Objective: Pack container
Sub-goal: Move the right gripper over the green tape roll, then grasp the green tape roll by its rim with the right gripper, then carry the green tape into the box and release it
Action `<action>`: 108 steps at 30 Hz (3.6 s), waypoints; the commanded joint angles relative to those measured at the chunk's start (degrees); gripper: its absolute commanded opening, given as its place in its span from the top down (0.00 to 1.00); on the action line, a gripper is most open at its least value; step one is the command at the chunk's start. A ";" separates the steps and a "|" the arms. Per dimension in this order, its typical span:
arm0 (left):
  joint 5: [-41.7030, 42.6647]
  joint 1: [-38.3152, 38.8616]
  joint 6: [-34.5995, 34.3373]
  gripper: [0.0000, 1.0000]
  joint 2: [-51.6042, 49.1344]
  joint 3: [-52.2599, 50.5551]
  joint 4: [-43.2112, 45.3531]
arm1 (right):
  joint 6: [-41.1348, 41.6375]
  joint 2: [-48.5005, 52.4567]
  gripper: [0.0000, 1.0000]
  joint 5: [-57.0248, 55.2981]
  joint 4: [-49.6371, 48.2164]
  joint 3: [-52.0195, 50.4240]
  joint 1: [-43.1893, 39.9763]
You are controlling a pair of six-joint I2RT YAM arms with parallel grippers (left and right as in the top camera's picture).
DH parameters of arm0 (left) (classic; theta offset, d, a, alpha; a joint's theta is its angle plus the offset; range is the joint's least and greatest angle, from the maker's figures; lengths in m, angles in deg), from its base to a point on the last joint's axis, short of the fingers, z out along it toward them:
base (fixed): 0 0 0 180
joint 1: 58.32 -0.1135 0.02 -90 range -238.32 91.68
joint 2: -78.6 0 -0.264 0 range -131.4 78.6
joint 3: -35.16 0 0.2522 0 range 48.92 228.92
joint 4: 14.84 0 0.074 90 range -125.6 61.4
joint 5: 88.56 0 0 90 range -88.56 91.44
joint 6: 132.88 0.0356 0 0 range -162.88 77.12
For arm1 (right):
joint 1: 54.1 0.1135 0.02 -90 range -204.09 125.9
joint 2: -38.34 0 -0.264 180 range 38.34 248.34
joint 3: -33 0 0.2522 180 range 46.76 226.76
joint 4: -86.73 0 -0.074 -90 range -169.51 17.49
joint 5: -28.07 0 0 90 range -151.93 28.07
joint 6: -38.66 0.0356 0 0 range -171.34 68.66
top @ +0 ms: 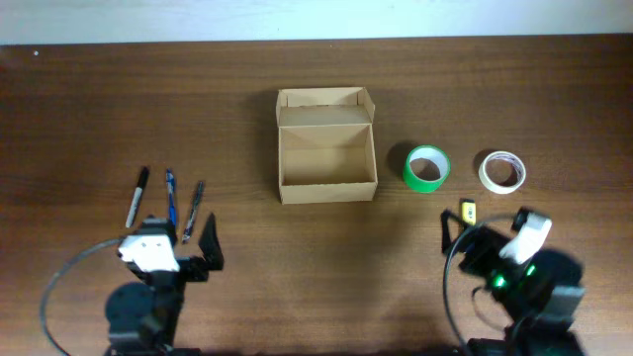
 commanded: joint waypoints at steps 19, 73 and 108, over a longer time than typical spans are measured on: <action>1.33 -7.48 4.44 0.01 -67.84 41.07 -18.58 | -14.73 74.05 0.01 -9.35 44.13 71.43 -0.48; 1.36 -7.43 4.44 0.01 -75.95 41.05 -19.39 | -16.98 90.55 0.96 -16.92 47.23 85.13 8.83; 1.36 -7.43 4.44 0.01 -75.95 41.05 -19.39 | -37.64 105.18 0.96 -25.57 36.06 92.00 39.69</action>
